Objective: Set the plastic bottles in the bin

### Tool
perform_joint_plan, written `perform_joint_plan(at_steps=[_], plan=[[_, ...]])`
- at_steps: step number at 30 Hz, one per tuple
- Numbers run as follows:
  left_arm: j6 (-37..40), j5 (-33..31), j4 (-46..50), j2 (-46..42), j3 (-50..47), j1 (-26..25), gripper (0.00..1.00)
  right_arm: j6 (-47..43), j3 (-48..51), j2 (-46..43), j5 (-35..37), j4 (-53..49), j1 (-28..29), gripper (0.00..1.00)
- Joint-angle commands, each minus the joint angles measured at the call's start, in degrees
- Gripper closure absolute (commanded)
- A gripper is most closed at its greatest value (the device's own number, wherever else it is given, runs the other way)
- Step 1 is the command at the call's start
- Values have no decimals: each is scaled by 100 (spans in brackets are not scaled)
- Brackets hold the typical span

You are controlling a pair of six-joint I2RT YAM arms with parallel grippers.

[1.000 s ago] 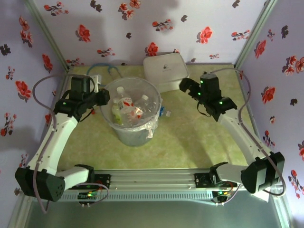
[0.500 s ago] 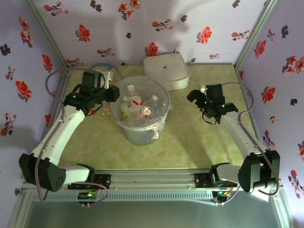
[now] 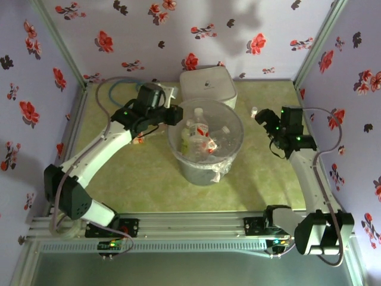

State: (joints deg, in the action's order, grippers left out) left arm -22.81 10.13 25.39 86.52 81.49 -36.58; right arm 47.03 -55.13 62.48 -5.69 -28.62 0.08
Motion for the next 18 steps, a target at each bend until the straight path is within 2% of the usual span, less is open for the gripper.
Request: perform_joint_plan(at_steps=[1, 3, 5, 6, 10, 12, 18], plan=[[-44, -220, -313, 451, -108, -267, 94, 32, -139, -134, -425, -66, -147, 4], [-65, -314, -341, 431, -107, -262, 90, 100, -130, -147, -604, 54, -157, 4], [-66, -442, -359, 344, -116, -262, 76, 178, -74, -118, -793, 216, -155, 5], [-57, -481, -367, 288, -116, -254, 68, 206, -51, -88, -822, 261, -157, 5], [-70, -662, -385, -30, -140, -209, 20, 354, 66, -16, -943, 489, -157, 5], [-92, -738, -449, -210, -189, -166, 2, 408, 121, -7, -1003, 620, -157, 5], [-200, -1136, -278, -1236, -324, 174, 0, 158, 6, -30, -699, 302, -157, 5]])
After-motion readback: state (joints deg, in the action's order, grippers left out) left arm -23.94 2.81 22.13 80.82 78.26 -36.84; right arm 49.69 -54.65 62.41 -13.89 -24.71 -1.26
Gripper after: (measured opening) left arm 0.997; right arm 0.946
